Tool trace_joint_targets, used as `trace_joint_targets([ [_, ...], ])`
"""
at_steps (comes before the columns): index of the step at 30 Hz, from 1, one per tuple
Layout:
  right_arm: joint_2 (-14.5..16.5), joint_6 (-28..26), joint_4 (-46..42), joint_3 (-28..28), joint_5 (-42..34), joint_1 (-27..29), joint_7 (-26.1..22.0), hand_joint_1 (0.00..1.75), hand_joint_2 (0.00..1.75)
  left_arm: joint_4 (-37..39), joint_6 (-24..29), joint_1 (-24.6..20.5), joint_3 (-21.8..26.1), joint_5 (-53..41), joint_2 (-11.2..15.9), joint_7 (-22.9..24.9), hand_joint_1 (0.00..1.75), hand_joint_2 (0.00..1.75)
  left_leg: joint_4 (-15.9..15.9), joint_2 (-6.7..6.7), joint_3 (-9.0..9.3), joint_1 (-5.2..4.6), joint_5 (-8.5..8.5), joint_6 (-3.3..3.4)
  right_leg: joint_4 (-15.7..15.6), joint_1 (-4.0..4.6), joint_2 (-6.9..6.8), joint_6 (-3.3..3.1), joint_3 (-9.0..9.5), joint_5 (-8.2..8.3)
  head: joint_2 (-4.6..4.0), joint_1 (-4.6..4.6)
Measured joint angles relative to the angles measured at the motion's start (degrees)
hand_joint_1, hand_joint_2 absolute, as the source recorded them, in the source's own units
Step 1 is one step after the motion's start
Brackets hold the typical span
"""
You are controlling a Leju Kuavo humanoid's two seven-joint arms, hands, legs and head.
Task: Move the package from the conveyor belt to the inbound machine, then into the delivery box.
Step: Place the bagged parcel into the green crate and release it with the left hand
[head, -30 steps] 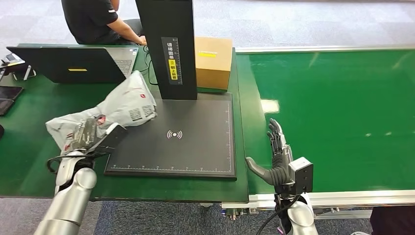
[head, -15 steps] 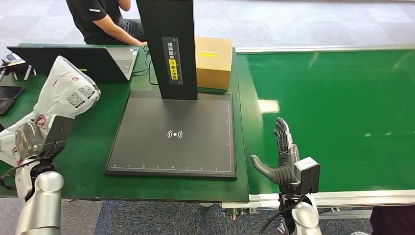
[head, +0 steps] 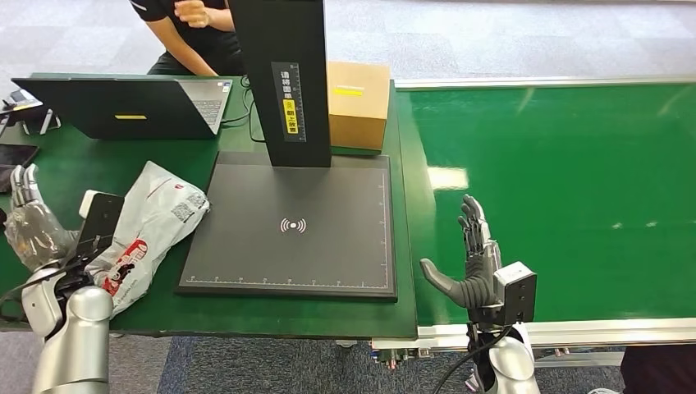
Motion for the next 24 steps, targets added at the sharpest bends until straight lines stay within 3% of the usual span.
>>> trace_joint_targets([
  [5, 0.0, 0.0, 0.0, 0.0, 0.0, -0.1, 0.0, 0.0, 1.75, -2.2, 3.8, 0.7, -0.2, 3.3, -1.0, -4.8, 0.0, 1.75, 0.0, 0.0, 0.01, 0.0, 0.0, 0.0, 0.0, 0.0, 0.0, 0.0, 0.0, 0.0, 0.0, 0.0],
  [8, 0.0, 0.5, 0.0, 0.0, -0.3, -0.1, 0.0, 0.0, 1.75, -5.1, 2.4, 1.7, -1.8, 11.9, -1.9, -13.7, 0.0, 1.75, 0.0, -0.01, 0.0, -0.01, 0.0, 0.0, 0.0, -0.01, 0.0, 0.0, 0.0, 0.0, 0.0, 0.01],
  [11, 0.0, 1.1, 0.1, 0.0, -0.8, -0.5, -0.2, 0.0, 1.75, -8.7, -6.9, 2.9, -4.7, 26.3, -3.4, -22.2, 0.0, 1.75, 0.0, -0.02, -0.01, -0.05, -0.01, 0.02, 0.0, -0.05, -0.01, 0.01, 0.0, 0.0, 0.0, 0.01],
  [14, 0.0, 1.7, 0.6, 0.0, -1.0, -1.4, -0.4, 0.0, 1.75, -11.3, -19.4, 4.1, -7.8, 39.9, -5.0, -27.1, 0.0, 1.75, 0.0, -0.02, 0.0, -0.07, -0.02, 0.03, 0.0, -0.07, -0.01, 0.02, 0.0, 0.01, 0.0, 0.01],
  [17, 0.0, 2.0, 1.3, 0.1, -1.0, -2.1, -0.9, 0.0, 1.75, -12.5, -28.8, 5.3, -10.5, 49.4, -6.3, -29.6, 0.0, 1.75, 0.0, -0.02, 0.0, -0.08, -0.02, 0.03, 0.0, -0.07, -0.01, 0.03, 0.0, 0.01, 0.0, 0.01],
  [23, 0.0, 2.0, 2.7, 0.3, -0.8, -2.6, -1.7, 0.0, 1.75, -12.8, -38.2, 7.3, -14.8, 57.7, -8.1, -30.9, 0.0, 1.75, 0.0, -0.02, 0.0, -0.08, -0.02, 0.03, 0.0, -0.06, -0.01, 0.02, 0.0, 0.01, 0.0, 0.0],
  [24, 0.0, 2.0, 2.9, 0.3, -0.8, -2.6, -1.8, 0.0, 1.75, -12.8, -39.6, 7.5, -15.5, 58.8, -8.2, -30.8, 0.0, 1.31, 0.0, -0.02, 0.0, -0.07, -0.02, 0.03, 0.0, -0.06, -0.01, 0.02, 0.0, 0.01, 0.0, 0.0],
])
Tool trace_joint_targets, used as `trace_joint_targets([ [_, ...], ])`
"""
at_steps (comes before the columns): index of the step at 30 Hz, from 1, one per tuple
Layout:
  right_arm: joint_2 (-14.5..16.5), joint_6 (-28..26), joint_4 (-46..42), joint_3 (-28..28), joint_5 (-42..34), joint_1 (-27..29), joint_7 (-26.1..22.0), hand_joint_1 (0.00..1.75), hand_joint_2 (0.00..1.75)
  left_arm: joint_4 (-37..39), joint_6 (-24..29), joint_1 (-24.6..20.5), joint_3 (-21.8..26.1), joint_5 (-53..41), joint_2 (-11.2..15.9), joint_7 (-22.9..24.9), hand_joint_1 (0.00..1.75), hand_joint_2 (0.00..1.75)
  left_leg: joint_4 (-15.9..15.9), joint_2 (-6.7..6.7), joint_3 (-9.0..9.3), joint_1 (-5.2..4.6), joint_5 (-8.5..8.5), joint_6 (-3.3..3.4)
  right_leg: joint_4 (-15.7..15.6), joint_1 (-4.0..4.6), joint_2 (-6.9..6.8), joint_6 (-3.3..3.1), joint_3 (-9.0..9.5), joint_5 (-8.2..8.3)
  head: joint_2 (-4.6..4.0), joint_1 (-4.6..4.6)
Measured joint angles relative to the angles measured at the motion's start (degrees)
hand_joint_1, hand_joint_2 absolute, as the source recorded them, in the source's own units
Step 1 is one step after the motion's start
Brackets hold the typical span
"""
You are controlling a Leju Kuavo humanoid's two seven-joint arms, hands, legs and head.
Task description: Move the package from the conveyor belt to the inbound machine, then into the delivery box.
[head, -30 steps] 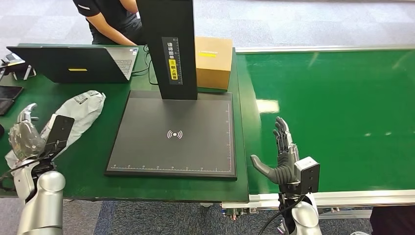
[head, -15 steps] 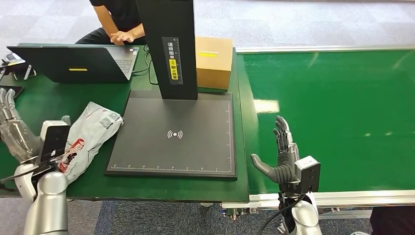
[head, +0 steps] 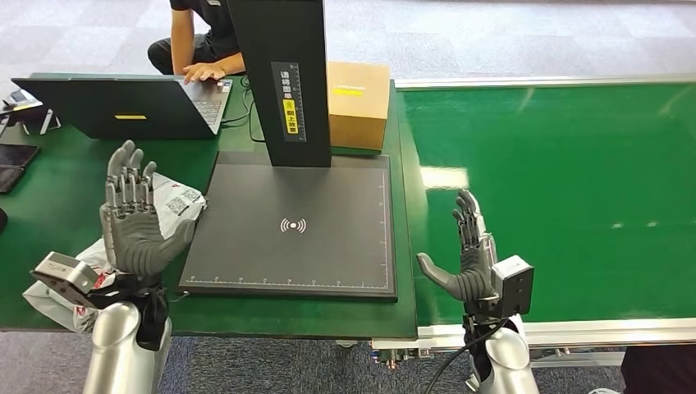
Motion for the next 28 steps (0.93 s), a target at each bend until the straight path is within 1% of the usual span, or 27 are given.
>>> trace_joint_targets([
  [2, 0.0, 0.1, 0.3, 0.3, 0.1, -0.1, -0.1, 0.0, 1.75, 0.2, -3.2, 0.2, -1.2, 2.3, -0.2, 0.6, 0.0, 0.44, 0.0, 0.0, 0.0, 0.0, 0.0, 0.0, 0.0, 0.0, 0.0, 0.0, 0.0, 0.0, 0.0, 0.0],
  [3, 0.0, 0.1, 0.5, 0.5, 0.2, -0.1, -0.1, 0.0, 1.75, 0.4, -4.7, 0.2, -1.8, 3.4, -0.3, 1.1, 0.0, 0.44, 0.0, 0.0, 0.0, 0.0, 0.0, 0.0, 0.0, 0.0, 0.0, 0.0, 0.0, 0.0, 0.0, 0.0],
  [6, 0.0, 0.0, 0.9, 1.2, 0.9, -0.4, -0.1, 0.0, 1.75, 1.9, -7.7, 0.2, -3.2, 5.1, -0.4, 3.0, 0.0, 1.75, 0.0, 0.0, 0.01, 0.0, 0.0, 0.0, 0.0, -0.01, 0.0, 0.0, 0.0, 0.0, 0.0, 0.01],
  [11, 0.0, -0.1, 1.6, 1.7, 2.0, -0.5, 0.0, 0.0, 1.75, 6.5, -10.9, -0.3, -5.2, 6.4, -0.4, 4.5, 0.0, 1.75, 0.0, 0.0, 0.01, 0.0, 0.0, 0.0, 0.0, -0.01, 0.0, 0.01, 0.0, 0.01, 0.0, 0.01],
  [15, -0.1, 1.3, 1.9, 2.3, 2.7, -0.6, 0.0, 0.0, 1.75, 9.2, -14.1, -0.5, -6.5, 7.4, -0.4, 3.1, 0.0, 1.75, 0.0, 0.01, 0.0, 0.0, 0.0, 0.0, 0.0, 0.0, 0.0, 0.0, 0.0, 0.0, 0.0, 0.0],
  [19, -0.1, 3.3, 1.9, 2.8, 2.4, -0.6, 0.1, 0.0, 1.75, 10.6, -15.6, -0.6, -7.8, 7.2, -0.4, 2.1, 0.0, 1.75, 0.0, 0.01, 0.0, 0.0, 0.0, 0.0, 0.0, 0.0, 0.0, 0.0, 0.0, -0.01, 0.0, 0.0],
  [24, -0.1, 4.7, 2.1, 2.8, 1.8, -0.6, 0.3, 0.0, 1.75, 12.1, -18.1, -0.8, -8.4, 8.6, -0.3, 4.4, 0.0, 1.75, 0.0, 0.0, 0.0, 0.0, 0.0, 0.0, 0.0, -0.01, 0.0, 0.01, 0.0, 0.0, 0.0, 0.0],
  [28, -0.1, 5.1, 2.5, 2.8, 2.2, -0.7, 1.2, 0.0, 1.75, 12.6, -19.1, -0.9, -8.5, 9.8, -0.3, 5.1, 0.0, 1.75, 0.0, 0.0, 0.0, 0.0, 0.0, 0.01, 0.0, -0.01, 0.0, 0.01, 0.0, 0.0, 0.0, 0.0],
])
